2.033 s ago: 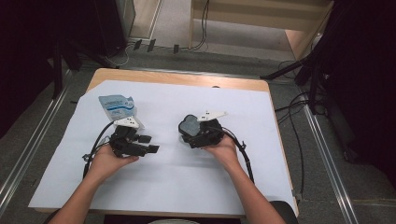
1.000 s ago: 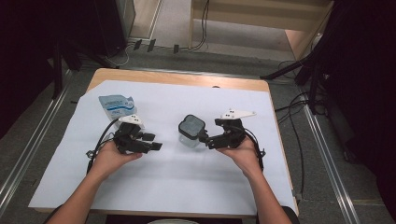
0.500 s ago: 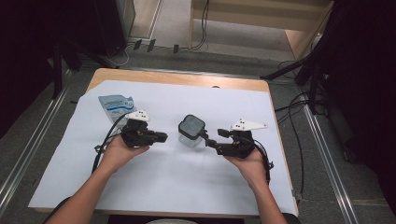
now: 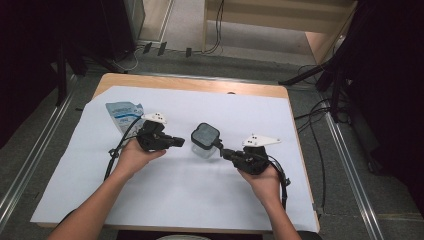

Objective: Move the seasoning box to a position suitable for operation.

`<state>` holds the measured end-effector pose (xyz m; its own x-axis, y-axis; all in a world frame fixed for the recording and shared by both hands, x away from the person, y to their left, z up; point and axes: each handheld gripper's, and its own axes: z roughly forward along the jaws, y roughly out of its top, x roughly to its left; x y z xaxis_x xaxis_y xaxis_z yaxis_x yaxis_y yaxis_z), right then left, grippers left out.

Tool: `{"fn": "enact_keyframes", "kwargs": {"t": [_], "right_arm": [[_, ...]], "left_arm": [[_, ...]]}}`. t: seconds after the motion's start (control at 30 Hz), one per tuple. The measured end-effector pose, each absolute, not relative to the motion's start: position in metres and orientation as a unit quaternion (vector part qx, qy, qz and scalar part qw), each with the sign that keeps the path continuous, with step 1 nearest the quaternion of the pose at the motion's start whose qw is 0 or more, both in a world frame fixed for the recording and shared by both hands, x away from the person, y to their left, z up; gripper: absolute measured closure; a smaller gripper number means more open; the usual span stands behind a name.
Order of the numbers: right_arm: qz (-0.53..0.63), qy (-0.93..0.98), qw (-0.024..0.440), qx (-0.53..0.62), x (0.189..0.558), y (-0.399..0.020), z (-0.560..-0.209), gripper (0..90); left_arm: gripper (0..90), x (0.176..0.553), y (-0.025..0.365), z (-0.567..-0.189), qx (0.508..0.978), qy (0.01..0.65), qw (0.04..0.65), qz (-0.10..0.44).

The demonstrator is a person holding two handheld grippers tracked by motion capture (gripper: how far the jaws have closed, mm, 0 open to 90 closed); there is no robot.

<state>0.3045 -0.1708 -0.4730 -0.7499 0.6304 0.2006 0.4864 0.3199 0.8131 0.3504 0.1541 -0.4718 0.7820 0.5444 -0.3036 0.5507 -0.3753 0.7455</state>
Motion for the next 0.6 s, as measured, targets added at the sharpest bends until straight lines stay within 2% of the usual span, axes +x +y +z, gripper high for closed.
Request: {"fn": "enact_keyframes", "kwargs": {"t": [0.2, 0.6], "right_arm": [[0.471, 0.81, 0.062, 0.344, 0.304, -0.163, -0.479, 90.0], [0.452, 0.82, 0.062, 0.347, 0.314, -0.15, -0.493, 90.0]], "left_arm": [[90.0, 0.361, 0.146, -0.473, 0.824, 0.333, 0.459, 0.003], [90.0, 0.366, 0.14, -0.481, 0.821, 0.336, 0.461, 0.009]]}}
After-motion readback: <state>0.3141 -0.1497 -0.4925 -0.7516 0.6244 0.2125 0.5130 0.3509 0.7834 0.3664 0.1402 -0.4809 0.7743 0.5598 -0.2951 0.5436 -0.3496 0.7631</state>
